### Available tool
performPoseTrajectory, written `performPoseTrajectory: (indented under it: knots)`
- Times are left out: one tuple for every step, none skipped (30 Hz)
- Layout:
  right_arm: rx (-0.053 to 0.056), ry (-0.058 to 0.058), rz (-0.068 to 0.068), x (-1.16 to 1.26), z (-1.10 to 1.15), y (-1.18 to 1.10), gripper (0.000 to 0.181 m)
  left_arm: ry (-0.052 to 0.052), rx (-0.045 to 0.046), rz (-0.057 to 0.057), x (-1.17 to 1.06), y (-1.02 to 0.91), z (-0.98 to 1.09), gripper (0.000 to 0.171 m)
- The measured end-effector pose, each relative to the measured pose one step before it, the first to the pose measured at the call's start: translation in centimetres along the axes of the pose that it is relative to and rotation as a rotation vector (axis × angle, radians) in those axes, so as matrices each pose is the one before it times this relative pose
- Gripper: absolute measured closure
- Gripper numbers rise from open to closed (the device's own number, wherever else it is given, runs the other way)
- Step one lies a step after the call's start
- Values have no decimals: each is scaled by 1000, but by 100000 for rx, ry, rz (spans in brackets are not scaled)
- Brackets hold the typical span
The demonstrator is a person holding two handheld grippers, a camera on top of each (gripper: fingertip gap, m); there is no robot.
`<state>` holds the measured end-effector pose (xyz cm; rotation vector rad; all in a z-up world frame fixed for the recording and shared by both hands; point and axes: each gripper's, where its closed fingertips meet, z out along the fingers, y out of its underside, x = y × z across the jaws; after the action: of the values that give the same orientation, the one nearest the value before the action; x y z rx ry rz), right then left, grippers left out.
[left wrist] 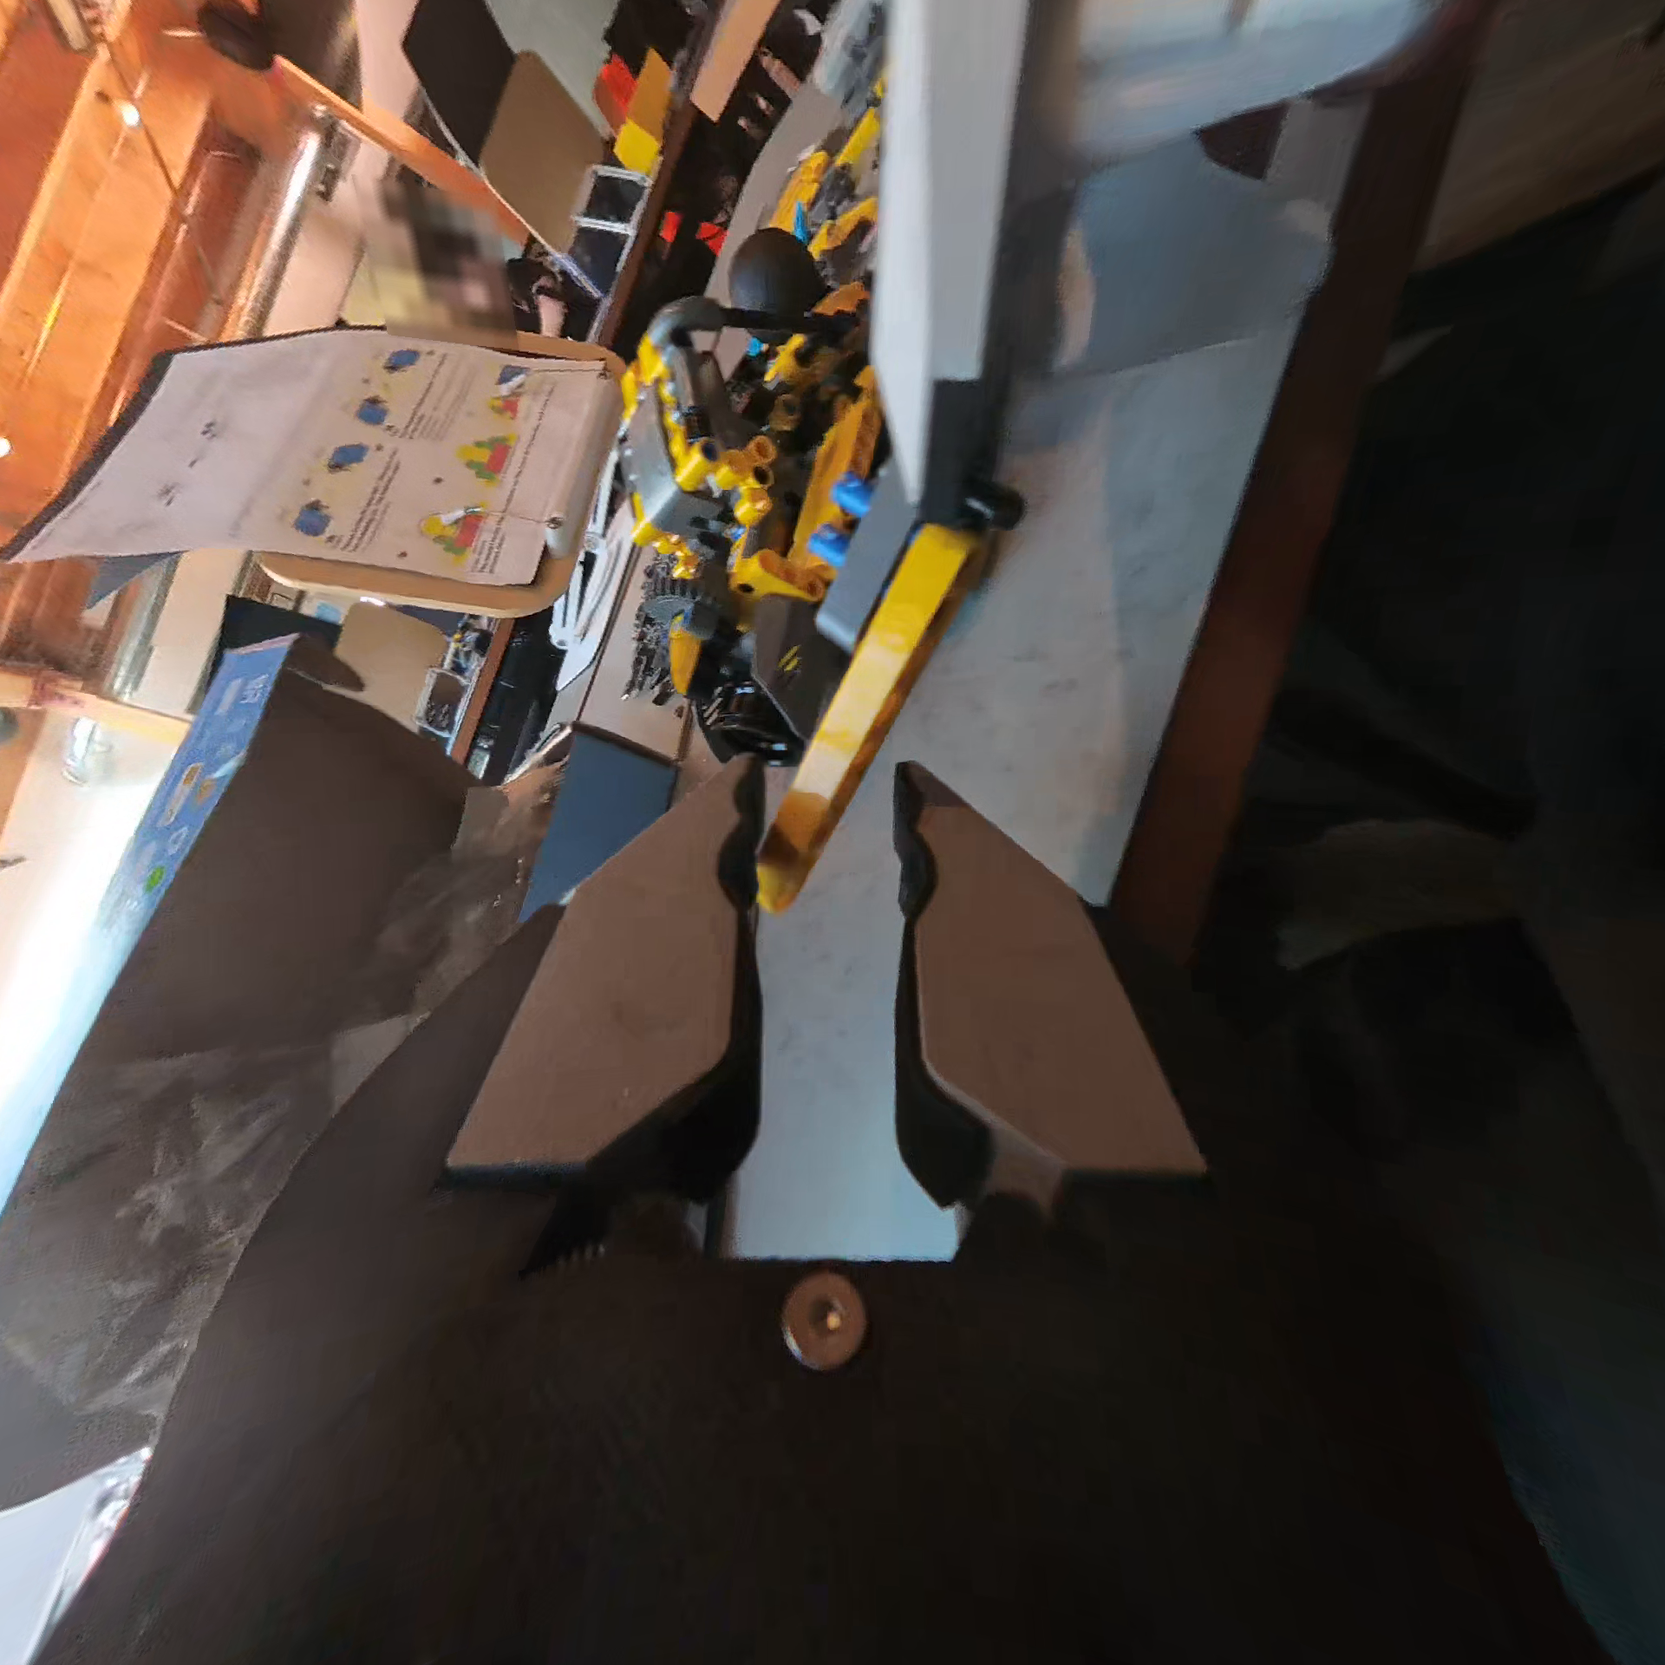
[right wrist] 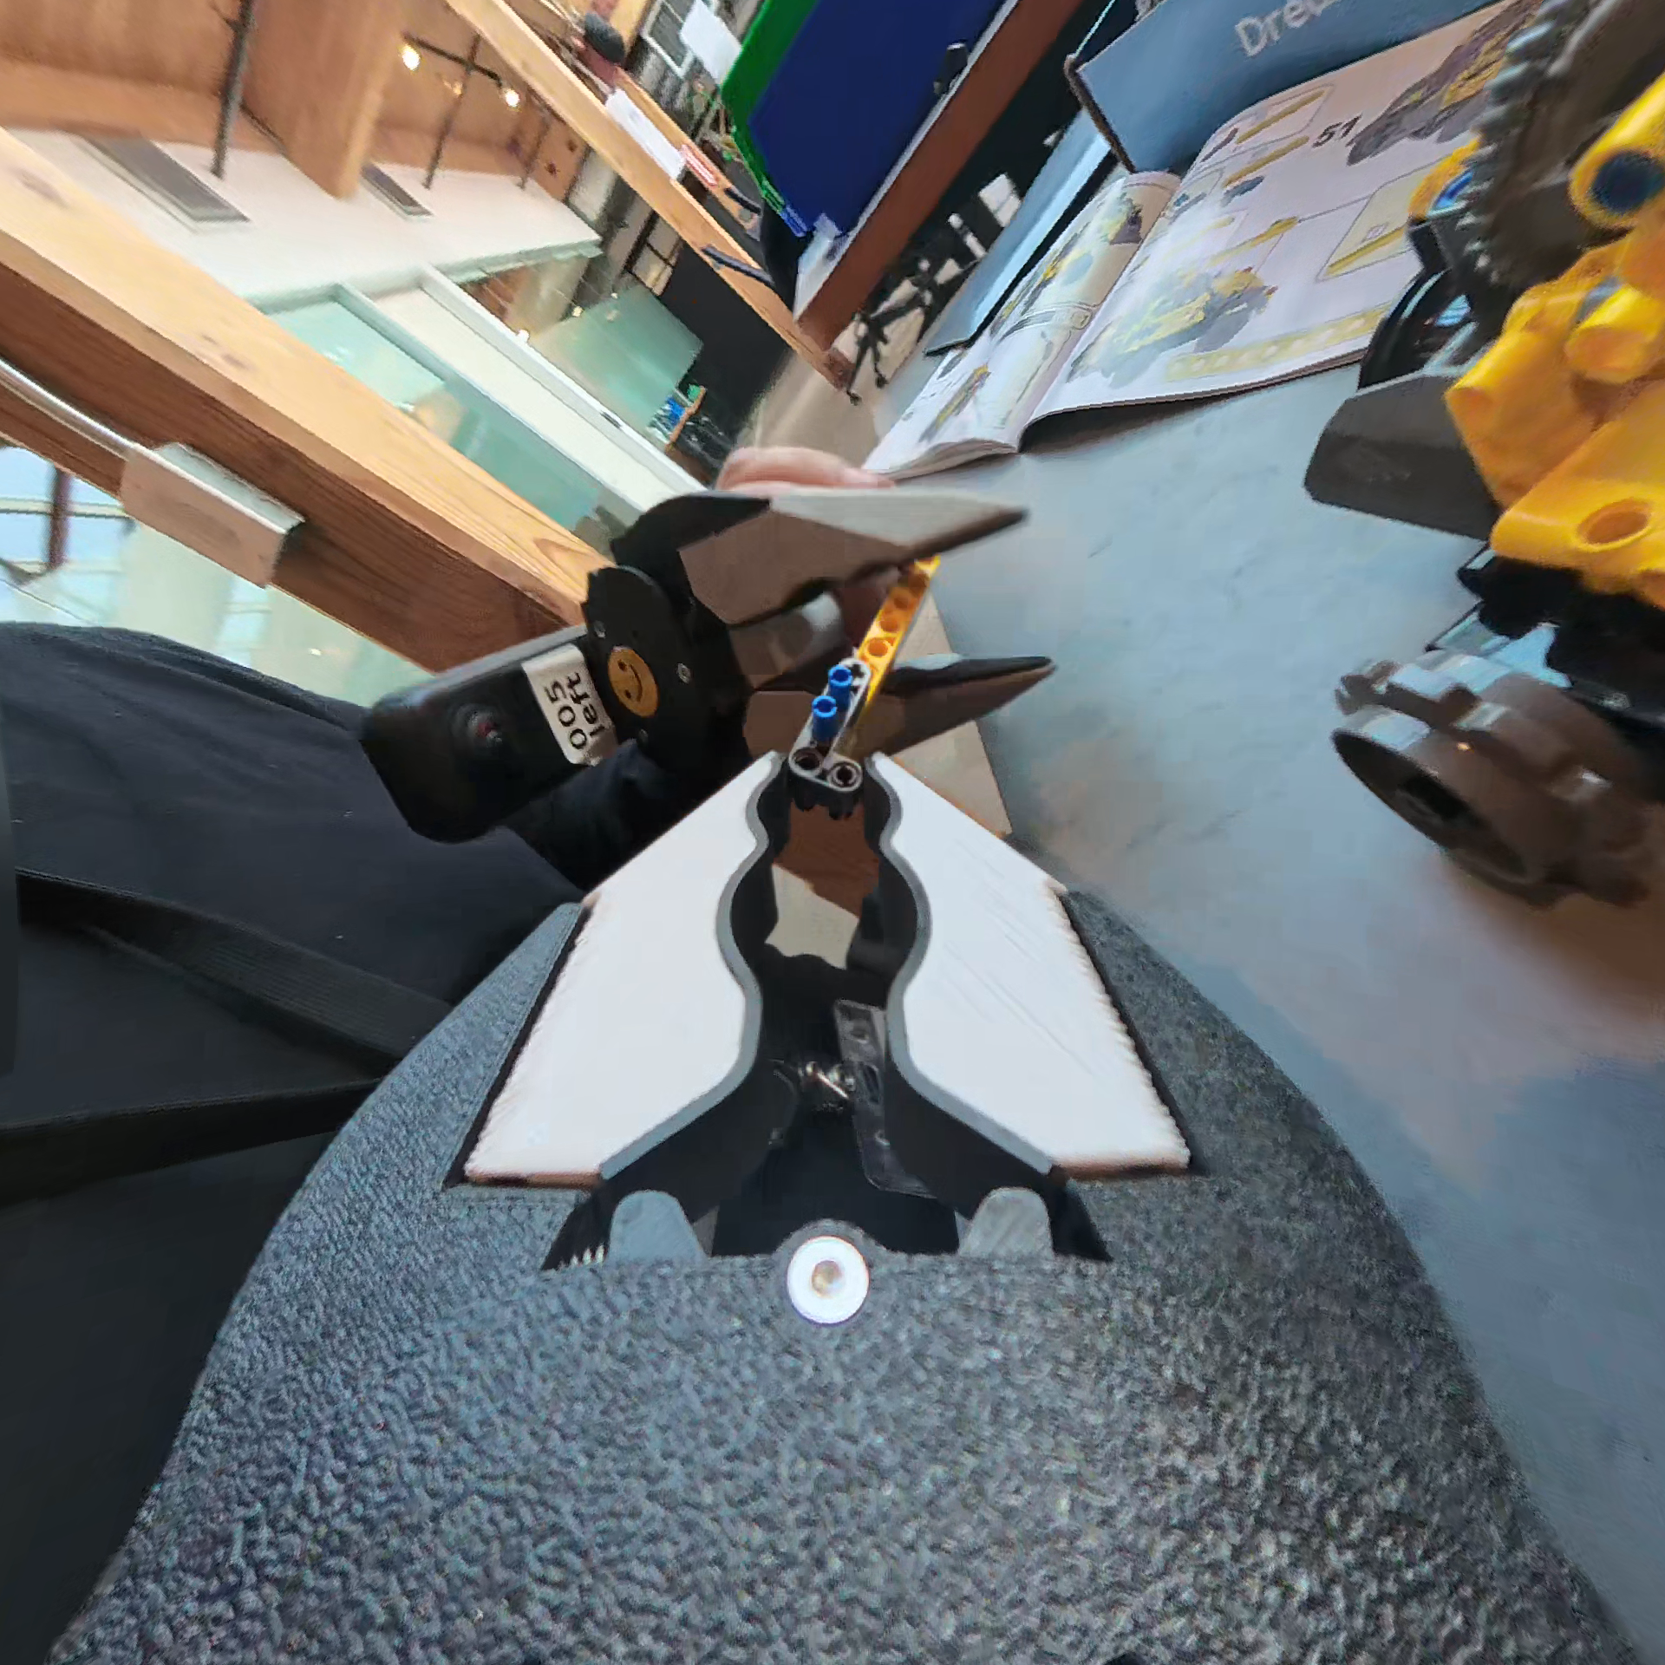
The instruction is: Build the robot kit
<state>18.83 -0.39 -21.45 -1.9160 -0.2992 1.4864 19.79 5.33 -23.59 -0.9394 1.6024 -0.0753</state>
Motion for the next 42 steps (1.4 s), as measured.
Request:
performPoseTrajectory:
  knots:
    - [-97, -2163, 1625, -203, 139, -36, 166, 753, -316, 1826, 358, -21, 118, 151]
    - [-905, -1561, 773, -193, 211, 64, 166, 209, 319, 1534, 211, -94, 30, 160]
    - [-590, -1383, -170, -272, 243, 27, 167, -719, -117, 1192, -26, 9, -63, 163]
    - [625, -1340, -534, -355, 195, -172, 167, -86, 396, 453, -51, -27, -72, 164]
    - [651, -1285, -863, -337, 163, -217, 166, -325, 1006, -1074, -165, -99, -111, 165]
    - [932, -888, -1391, -268, 48, -325, 166, -908, 1978, -1541, -292, -154, -120, 165]
    - [1044, -1248, -1202, -301, -29, -388, 167, -57, 2587, -2260, -186, -251, -88, 165]
    - [683, -606, -686, -176, -27, -315, 167, 636, 1373, -2672, -128, -118, 12, 165]
    - [624, 182, -539, -39, -9, -228, 167, 628, -37, -1880, -74, 32, 98, 165]
    - [811, 452, -460, 21, 23, -180, 167, 7, 159, -834, -68, -1, 76, 165]
    - [688, -519, -20, -133, 33, -101, 167, -146, 1268, -889, -80, -156, 7, 165]
    - [485, -1145, -240, -260, 33, -57, 166, 696, 2022, -1759, -12, -255, -41, 165]
    - [816, -1095, -792, -287, -3, -98, 166, 986, 2400, -2881, -40, -281, -78, 165]
    - [444, -1264, -1015, -348, -57, -96, 165, 1190, 2742, -3532, -94, -263, -68, 165]
    - [35, -808, -1544, -329, -72, -100, 164, 1306, 2788, -4024, -170, -218, -98, 165]
    - [83, 44, -2028, -205, -96, -142, 164, 400, 1631, -4055, -380, -139, -113, 165]
    - [383, 1073, -1804, 2, -124, -229, 164, 1611, 1860, -4482, -257, -234, -75, 166]
    - [711, 1371, -1198, 114, -126, -302, 165, 360, 1535, -4366, -358, -209, -46, 167]
    - [760, 801, -443, 85, -109, -307, 165, -445, -214, -2705, -360, 30, 35, 166]
    - [553, 42, -353, -38, -99, -294, 164, 1012, -768, -1908, -77, 100, 109, 166]
    - [398, 502, -1110, -36, -135, -290, 163, 2311, 5, -1903, 135, -15, 101, 166]
    - [-66, 1495, -2560, 28, -201, -258, 161, 1401, 903, -1676, -13, -117, 0, 166]
    - [-668, 1364, -4233, -57, -291, -245, 160, 2251, 1207, -2220, 41, -139, -53, 166]
    - [-946, 1409, -5153, -67, -362, -280, 158, 3728, 1818, -3166, 184, -222, -110, 166]
    - [-1251, 998, -6013, -100, -385, -310, 156, 3395, 3992, -3134, 141, -540, -230, 166]
    - [-1684, 534, -6610, -132, -349, -273, 154, 6345, 5430, -3398, 557, -736, -211, 166]
    - [-2764, 510, -6340, -68, -255, -116, 154, 10456, 5261, -4791, 1107, -748, -157, 166]
    - [-3338, 10, -6228, -153, -124, -74, 151, 6891, 4285, -3584, 623, -598, -92, 166]
    - [-3380, 216, -6473, -171, 29, -80, 149, 5894, 3281, -1800, 483, -377, -33, 167]
    - [-3190, 500, -6701, -217, 203, -140, 146, 6147, 3189, -2223, 478, -349, -10, 167]
    - [-2863, -601, -7451, -485, 363, -202, 142, 7582, 4010, -2945, 656, -522, -39, 166]
    - [-2798, -253, -8147, -462, 457, -206, 140, 6386, 4306, -2708, 558, -632, -47, 166]
    - [-2526, 582, -8523, -277, 512, -164, 139, 6621, 3863, -2288, 667, -539, -12, 166]
    - [-2073, -867, -8193, -387, 519, -117, 137, 5787, 2243, -2397, 573, -288, 45, 166]
    - [-1216, -2861, -6325, -532, 473, -151, 137, 7458, 1064, -2370, 878, -89, 112, 166]
    - [-232, -4765, -3633, -671, 405, -275, 137, 8924, 587, -2661, 1105, -12, 169, 167]
    - [708, -5790, -1322, -695, 351, -440, 137, 3699, -622, -1156, 357, 111, 211, 166]
    - [1039, -3659, -85, -239, 328, -427, 138, 7043, -199, -184, 898, -6, 225, 166]
    - [293, -2468, 543, 6, 287, -224, 136, 6067, 243, -578, 768, -140, 272, 166]
    - [-221, -2446, 878, -24, 265, -142, 134, 1744, -1119, 720, 84, 43, 283, 166]
    - [-312, -1053, 1133, 113, 229, -162, 133, 3314, -2366, 1125, 385, 209, 320, 166]
    - [-426, -1966, 756, -149, 220, -158, 133, 1649, -2876, 1032, 140, 235, 319, 166]
